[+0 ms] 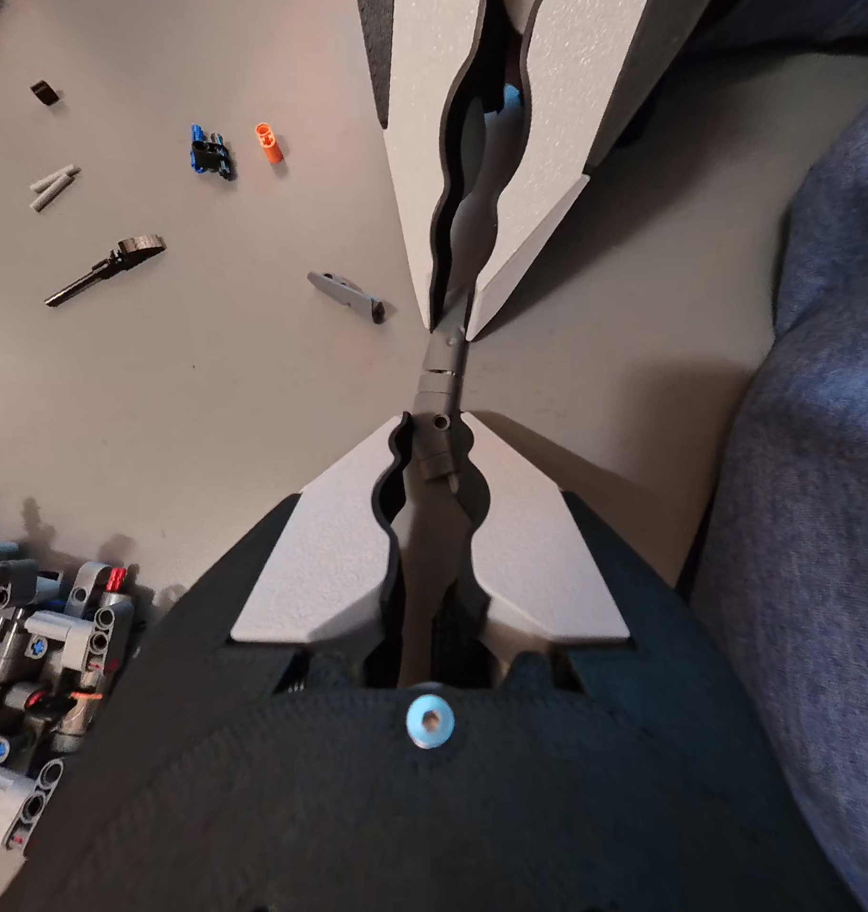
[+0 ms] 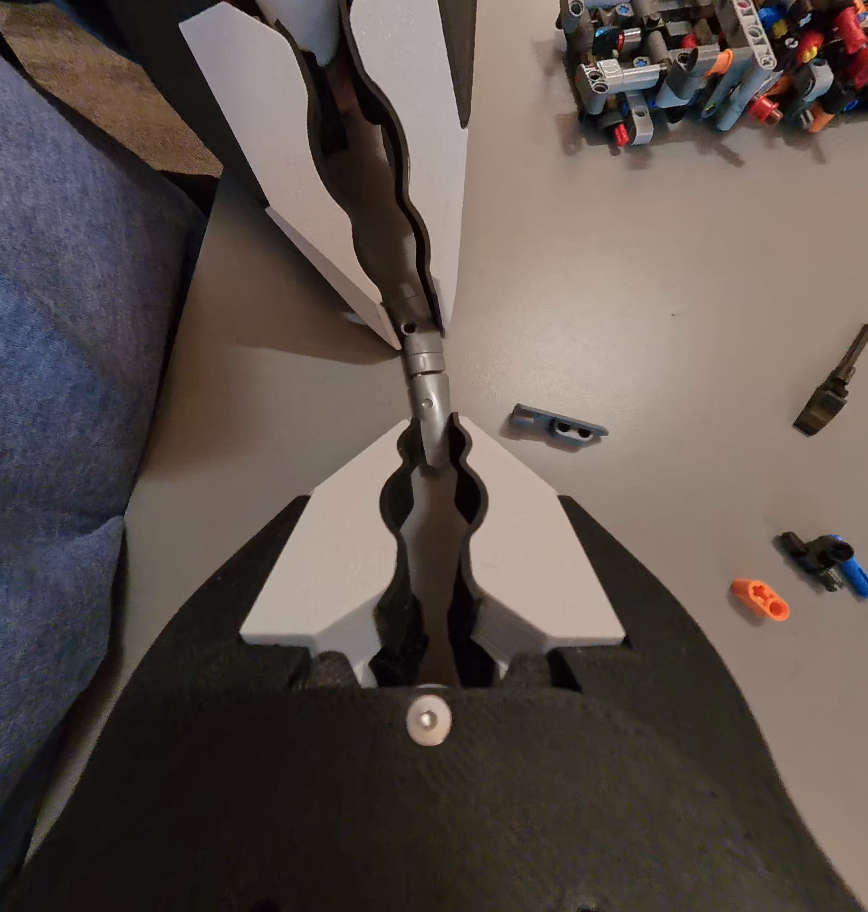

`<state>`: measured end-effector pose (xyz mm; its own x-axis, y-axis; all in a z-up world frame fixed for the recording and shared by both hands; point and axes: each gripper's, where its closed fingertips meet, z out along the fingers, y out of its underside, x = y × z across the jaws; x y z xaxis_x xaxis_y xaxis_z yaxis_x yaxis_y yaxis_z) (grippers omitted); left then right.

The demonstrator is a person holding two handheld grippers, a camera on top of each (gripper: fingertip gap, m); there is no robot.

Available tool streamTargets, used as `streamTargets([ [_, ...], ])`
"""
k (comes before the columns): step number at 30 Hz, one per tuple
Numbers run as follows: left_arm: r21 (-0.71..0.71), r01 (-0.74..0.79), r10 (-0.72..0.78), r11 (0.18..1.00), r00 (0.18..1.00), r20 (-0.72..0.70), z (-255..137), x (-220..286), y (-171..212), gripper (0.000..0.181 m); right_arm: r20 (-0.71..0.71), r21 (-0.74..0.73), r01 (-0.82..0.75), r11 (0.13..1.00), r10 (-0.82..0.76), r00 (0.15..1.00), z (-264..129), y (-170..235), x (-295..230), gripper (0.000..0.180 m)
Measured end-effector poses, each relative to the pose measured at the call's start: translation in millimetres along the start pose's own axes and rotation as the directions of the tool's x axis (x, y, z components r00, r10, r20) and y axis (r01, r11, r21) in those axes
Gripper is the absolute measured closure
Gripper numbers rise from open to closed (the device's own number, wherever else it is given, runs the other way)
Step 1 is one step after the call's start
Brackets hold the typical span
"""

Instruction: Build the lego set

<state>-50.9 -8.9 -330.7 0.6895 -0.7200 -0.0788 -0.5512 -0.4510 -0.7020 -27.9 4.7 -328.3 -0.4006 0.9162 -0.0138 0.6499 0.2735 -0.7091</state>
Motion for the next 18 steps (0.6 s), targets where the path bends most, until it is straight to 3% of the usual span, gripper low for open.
streamTargets([
  [1,0.001,0.002,-0.002,1.0,1.0,-0.002,0,0,0,0.167,-0.001,0.002,0.001,1.0,-0.001,1.0,0,0,0,0.171],
  [9,0.0,0.009,-0.009,1.0,1.0,-0.001,0,-1,0,0.167,0.008,-0.006,0.014,1.0,-0.014,1.0,2,-2,0,0.171],
  [18,-0.02,0.153,-0.148,0.988,0.975,0.169,-10,-25,7,0.166,-0.094,0.044,-0.037,0.998,0.041,0.995,-30,-4,15,0.152],
])
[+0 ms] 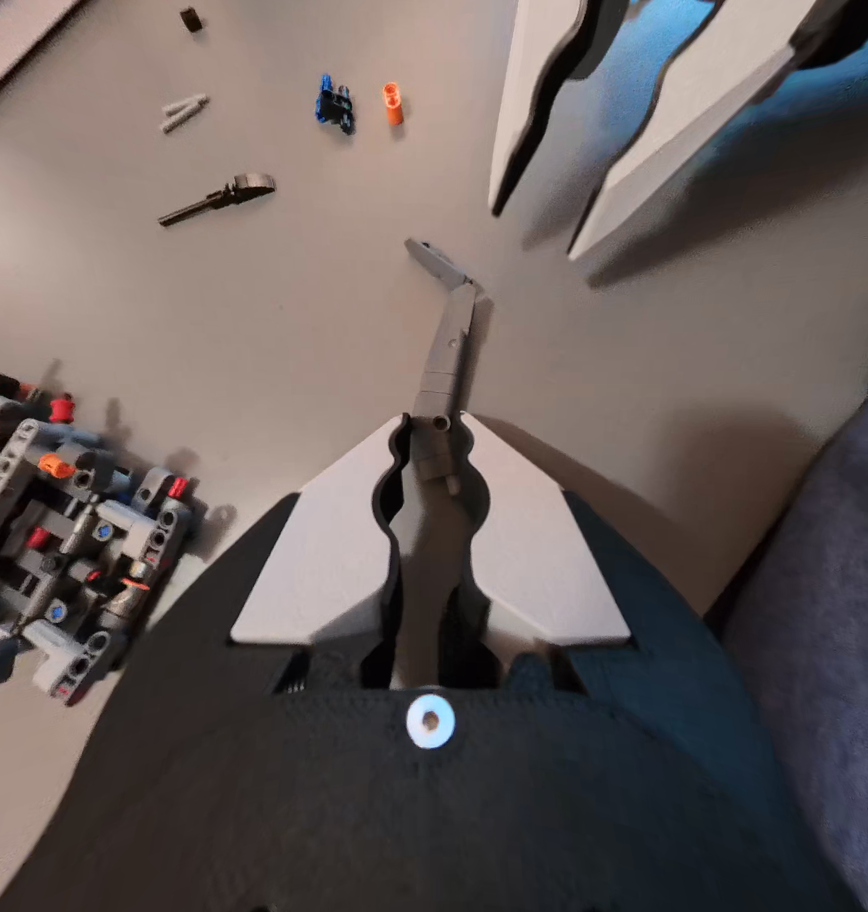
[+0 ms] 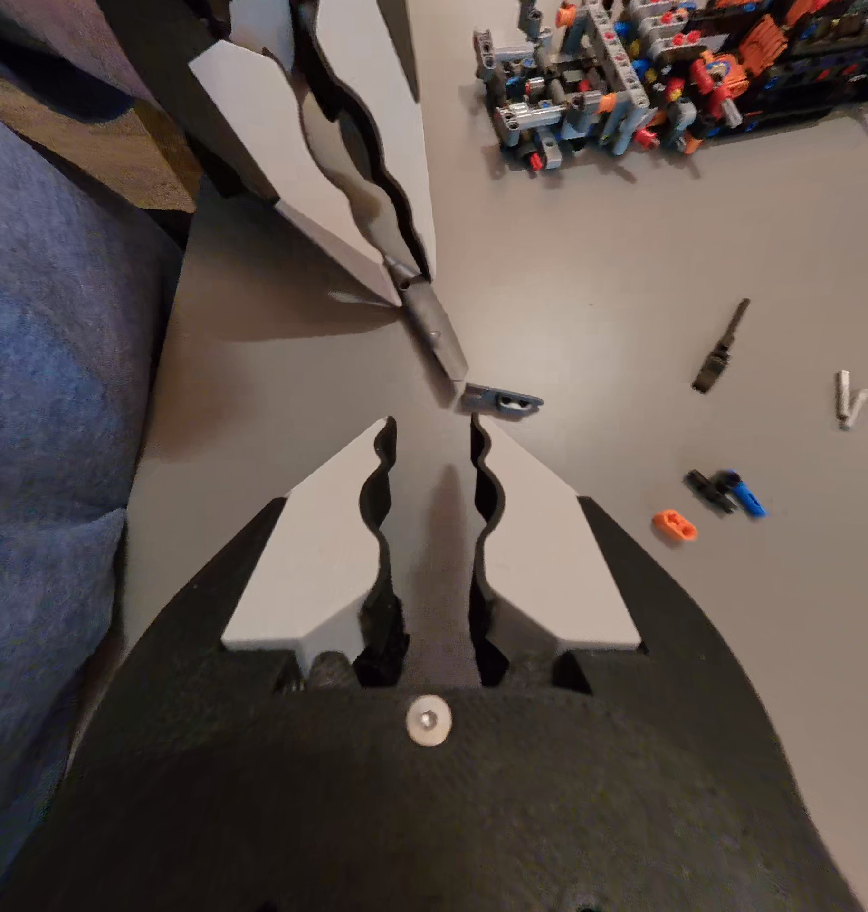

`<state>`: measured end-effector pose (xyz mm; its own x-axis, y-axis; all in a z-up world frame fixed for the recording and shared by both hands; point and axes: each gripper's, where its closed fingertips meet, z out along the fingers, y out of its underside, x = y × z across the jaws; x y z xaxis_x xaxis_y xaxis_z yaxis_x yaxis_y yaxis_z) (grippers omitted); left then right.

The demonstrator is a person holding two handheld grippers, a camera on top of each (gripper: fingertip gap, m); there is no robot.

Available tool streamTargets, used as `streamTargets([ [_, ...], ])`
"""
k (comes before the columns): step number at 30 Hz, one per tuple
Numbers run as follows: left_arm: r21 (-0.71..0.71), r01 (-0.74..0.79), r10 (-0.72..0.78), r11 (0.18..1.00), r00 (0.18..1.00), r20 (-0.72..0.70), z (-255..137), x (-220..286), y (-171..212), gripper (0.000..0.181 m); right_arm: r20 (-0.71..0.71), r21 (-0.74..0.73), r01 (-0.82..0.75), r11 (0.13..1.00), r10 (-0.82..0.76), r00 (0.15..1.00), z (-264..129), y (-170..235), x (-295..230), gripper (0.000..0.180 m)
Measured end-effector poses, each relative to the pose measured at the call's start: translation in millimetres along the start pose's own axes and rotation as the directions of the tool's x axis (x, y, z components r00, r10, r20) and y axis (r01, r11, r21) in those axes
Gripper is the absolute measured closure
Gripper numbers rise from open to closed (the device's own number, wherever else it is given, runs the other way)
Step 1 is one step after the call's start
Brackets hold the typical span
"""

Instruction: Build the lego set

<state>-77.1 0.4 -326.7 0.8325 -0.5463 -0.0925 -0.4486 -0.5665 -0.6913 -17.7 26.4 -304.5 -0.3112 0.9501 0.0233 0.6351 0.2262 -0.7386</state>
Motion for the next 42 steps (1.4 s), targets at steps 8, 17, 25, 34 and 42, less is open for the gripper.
streamTargets([
  [8,-0.033,0.121,-0.121,0.992,0.993,0.01,-11,5,9,0.139,-0.031,-0.121,0.218,0.968,-0.223,0.974,2,-7,29,0.154],
  [17,-0.043,0.188,-0.19,0.981,0.98,-0.052,-17,32,16,0.146,0.148,-0.22,0.289,0.932,-0.261,0.954,21,12,31,0.174],
  [25,0.007,0.181,-0.179,0.983,0.976,-0.121,-24,51,9,0.147,0.15,-0.166,0.253,0.953,-0.229,0.962,-4,16,9,0.174],
  [34,0.025,0.135,-0.133,0.991,0.989,-0.071,-27,42,5,0.147,0.026,-0.205,0.203,0.958,-0.202,0.979,16,18,18,0.175],
  [42,0.261,0.361,-0.305,0.895,0.923,-0.234,-40,26,-56,0.15,-0.343,-0.083,0.484,0.871,-0.481,0.807,-30,-43,23,0.175],
])
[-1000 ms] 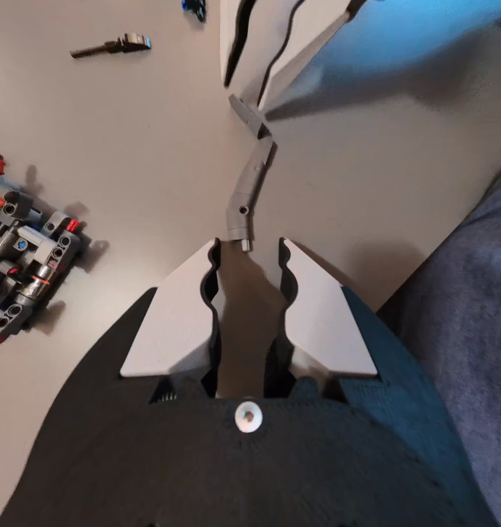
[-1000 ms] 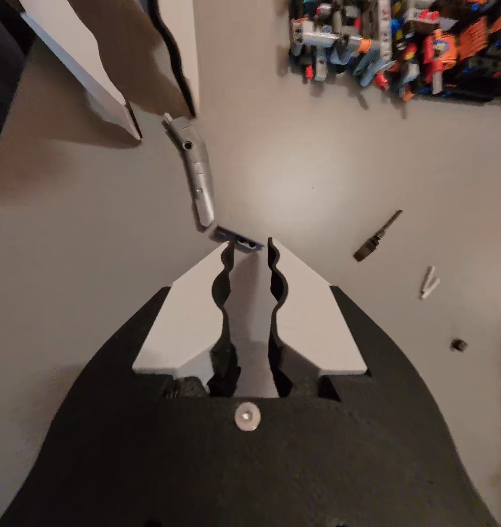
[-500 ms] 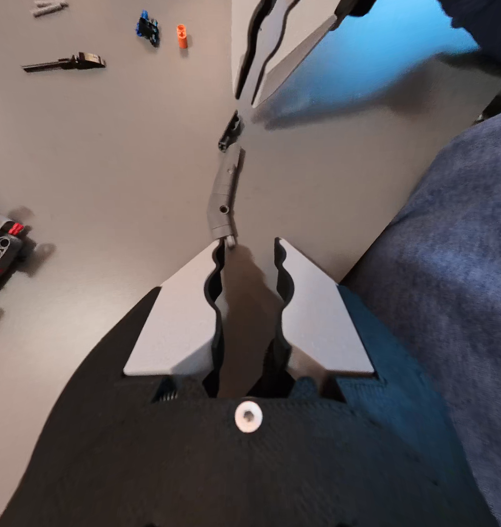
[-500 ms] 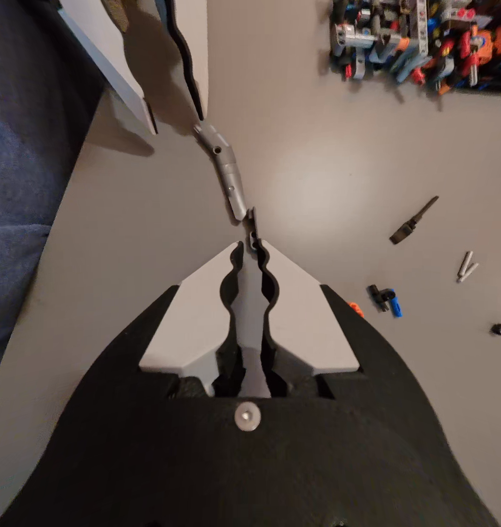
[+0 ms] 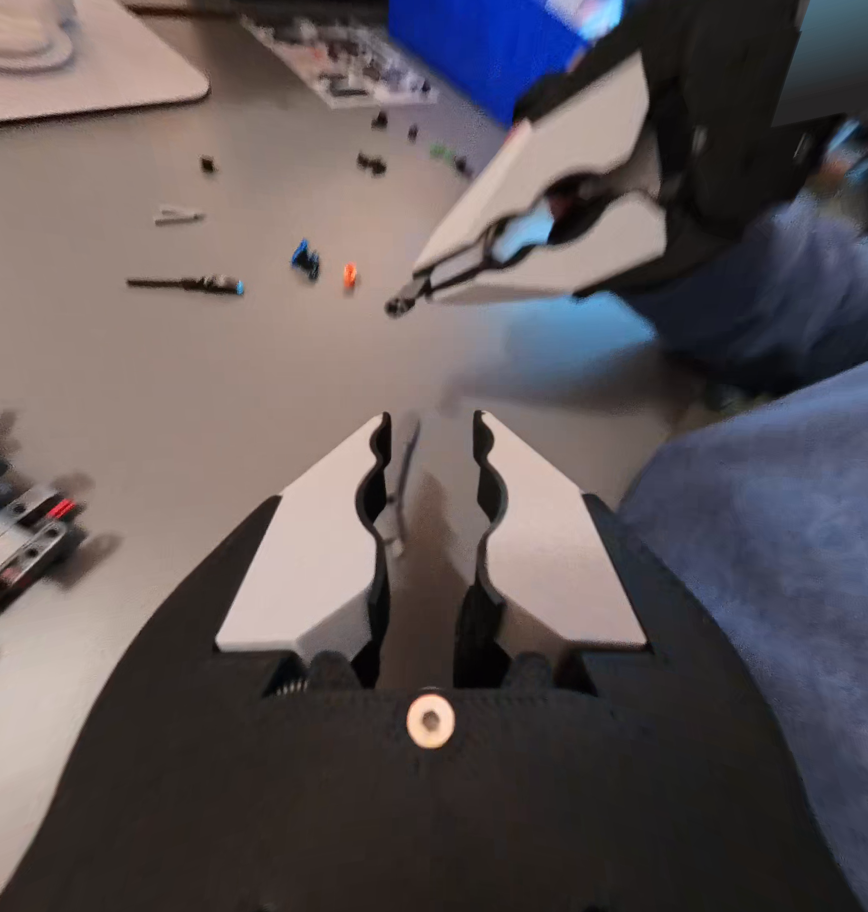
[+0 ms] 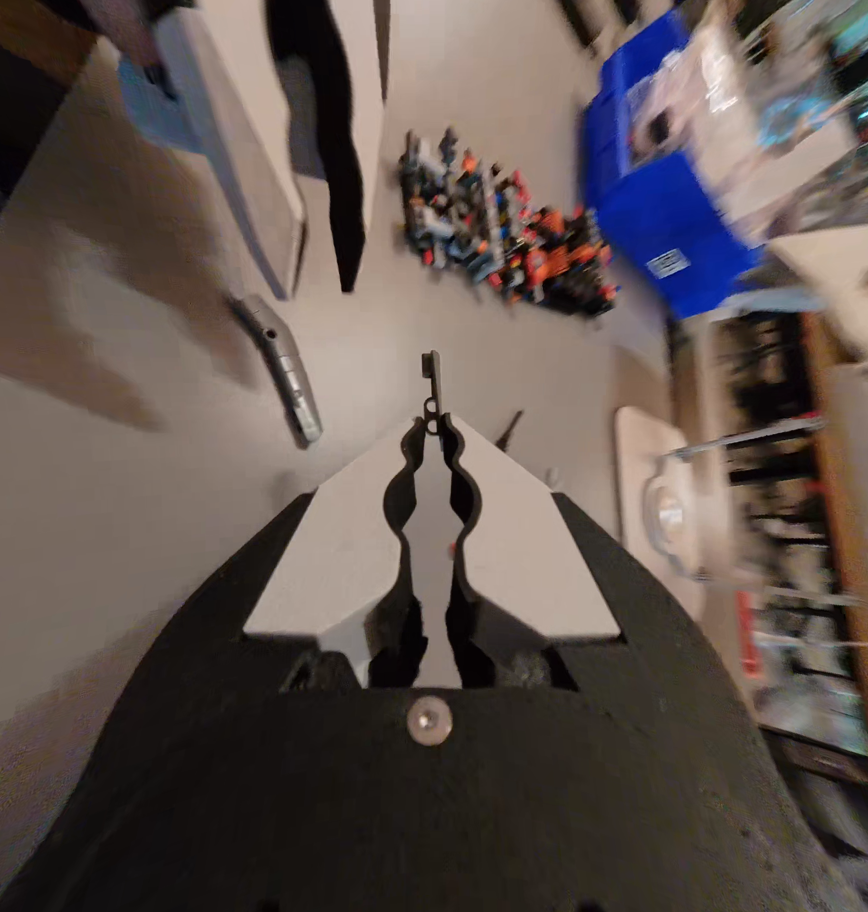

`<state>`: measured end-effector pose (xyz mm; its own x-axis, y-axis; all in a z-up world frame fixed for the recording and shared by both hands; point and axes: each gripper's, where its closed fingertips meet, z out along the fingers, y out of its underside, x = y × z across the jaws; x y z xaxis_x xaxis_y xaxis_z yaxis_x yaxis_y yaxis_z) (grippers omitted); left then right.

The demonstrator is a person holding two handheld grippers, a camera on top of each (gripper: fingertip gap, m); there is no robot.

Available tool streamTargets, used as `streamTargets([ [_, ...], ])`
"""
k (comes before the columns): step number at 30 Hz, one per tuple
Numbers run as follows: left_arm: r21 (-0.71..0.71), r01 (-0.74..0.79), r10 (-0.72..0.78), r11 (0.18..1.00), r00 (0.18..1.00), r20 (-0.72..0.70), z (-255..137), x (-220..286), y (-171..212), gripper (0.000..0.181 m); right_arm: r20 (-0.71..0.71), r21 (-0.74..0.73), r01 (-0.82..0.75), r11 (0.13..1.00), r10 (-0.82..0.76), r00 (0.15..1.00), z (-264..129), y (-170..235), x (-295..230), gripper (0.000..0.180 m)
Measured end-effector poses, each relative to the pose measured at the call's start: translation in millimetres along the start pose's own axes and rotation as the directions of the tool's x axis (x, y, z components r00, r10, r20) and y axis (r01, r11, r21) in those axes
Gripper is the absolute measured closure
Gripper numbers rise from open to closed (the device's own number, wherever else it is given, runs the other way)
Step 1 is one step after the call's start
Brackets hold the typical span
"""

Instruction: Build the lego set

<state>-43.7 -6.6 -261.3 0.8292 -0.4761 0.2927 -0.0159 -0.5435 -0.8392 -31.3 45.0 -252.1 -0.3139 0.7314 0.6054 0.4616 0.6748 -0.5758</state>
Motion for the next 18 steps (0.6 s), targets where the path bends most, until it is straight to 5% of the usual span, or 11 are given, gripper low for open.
streamTargets([
  [9,0.139,0.39,-0.312,0.91,0.866,-0.391,5,21,-47,0.16,-0.22,-0.011,0.297,0.955,-0.292,0.931,-25,-31,0,0.175],
  [18,0.119,0.45,-0.357,0.885,0.82,-0.447,5,21,-50,0.174,-0.244,0.019,0.325,0.946,-0.31,0.919,-25,-33,-2,0.175],
])
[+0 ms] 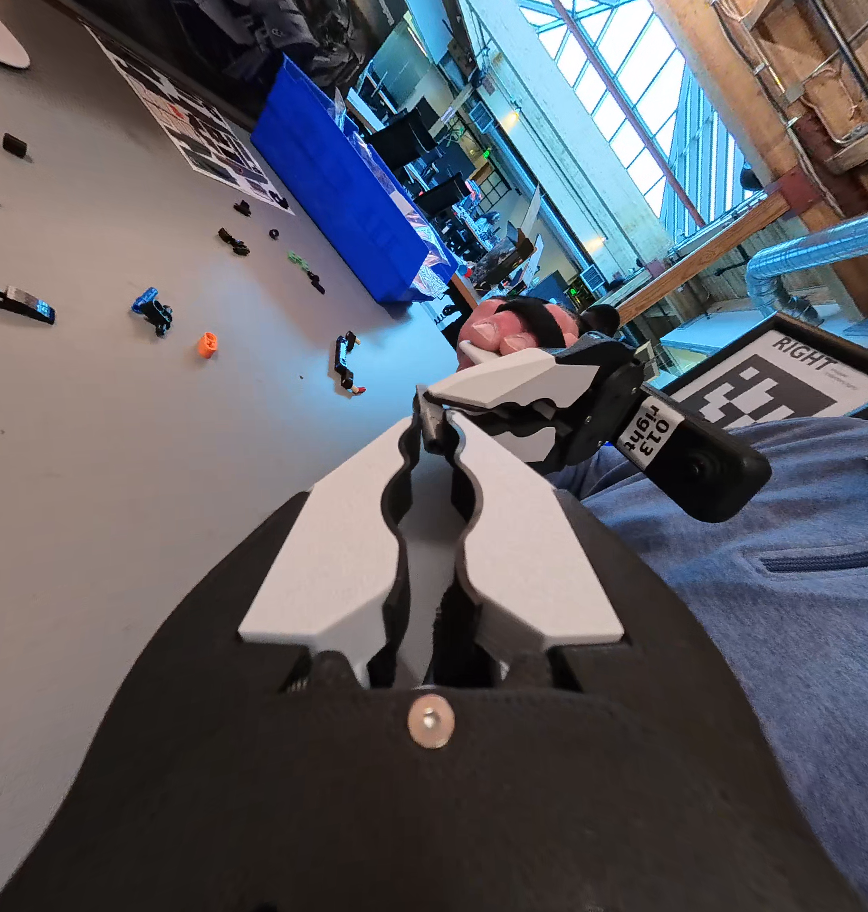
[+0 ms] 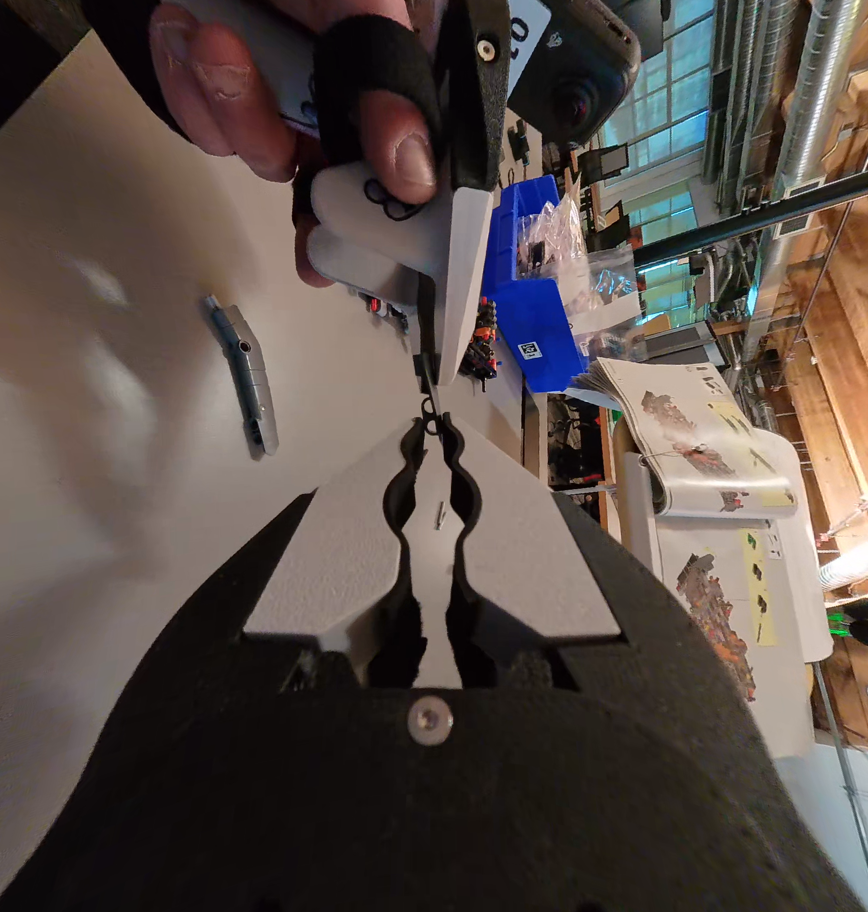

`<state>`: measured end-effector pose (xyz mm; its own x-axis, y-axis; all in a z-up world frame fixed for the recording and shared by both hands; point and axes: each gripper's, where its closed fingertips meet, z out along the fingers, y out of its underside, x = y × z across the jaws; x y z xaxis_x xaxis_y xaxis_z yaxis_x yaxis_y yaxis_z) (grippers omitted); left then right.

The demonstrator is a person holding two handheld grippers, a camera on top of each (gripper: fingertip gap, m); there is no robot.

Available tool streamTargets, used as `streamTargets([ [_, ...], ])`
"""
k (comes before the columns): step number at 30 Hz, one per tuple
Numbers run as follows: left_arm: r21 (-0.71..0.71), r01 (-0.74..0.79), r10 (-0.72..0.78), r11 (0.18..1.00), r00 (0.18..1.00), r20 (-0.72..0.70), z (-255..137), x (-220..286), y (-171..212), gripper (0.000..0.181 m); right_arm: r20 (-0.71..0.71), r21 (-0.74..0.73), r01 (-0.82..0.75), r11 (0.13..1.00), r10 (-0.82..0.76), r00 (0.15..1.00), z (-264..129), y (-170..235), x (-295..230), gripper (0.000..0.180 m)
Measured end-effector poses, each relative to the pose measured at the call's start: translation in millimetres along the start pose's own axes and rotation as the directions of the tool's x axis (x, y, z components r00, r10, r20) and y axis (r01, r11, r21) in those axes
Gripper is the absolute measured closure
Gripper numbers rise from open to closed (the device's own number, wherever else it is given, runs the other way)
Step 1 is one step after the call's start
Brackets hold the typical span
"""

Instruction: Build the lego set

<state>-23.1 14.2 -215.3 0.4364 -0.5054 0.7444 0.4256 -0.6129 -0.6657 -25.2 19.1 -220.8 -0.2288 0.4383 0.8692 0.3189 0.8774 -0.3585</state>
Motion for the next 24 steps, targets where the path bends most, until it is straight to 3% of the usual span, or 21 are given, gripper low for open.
streamTargets([
  [19,-0.005,0.205,-0.204,0.979,0.971,-0.126,4.0,1.9,2.3,0.162,-0.117,-0.037,0.009,0.999,-0.014,0.993,0.8,5.3,4.4,0.175],
  [21,0.0,0.198,-0.196,0.98,0.971,-0.134,5.0,3.3,2.5,0.172,-0.121,-0.05,0.018,0.999,-0.024,0.992,2.1,6.4,3.1,0.175],
  [24,0.003,0.184,-0.182,0.983,0.974,-0.132,5.0,3.0,1.9,0.172,-0.124,-0.045,0.013,0.999,-0.019,0.992,1.9,6.6,2.8,0.175],
])
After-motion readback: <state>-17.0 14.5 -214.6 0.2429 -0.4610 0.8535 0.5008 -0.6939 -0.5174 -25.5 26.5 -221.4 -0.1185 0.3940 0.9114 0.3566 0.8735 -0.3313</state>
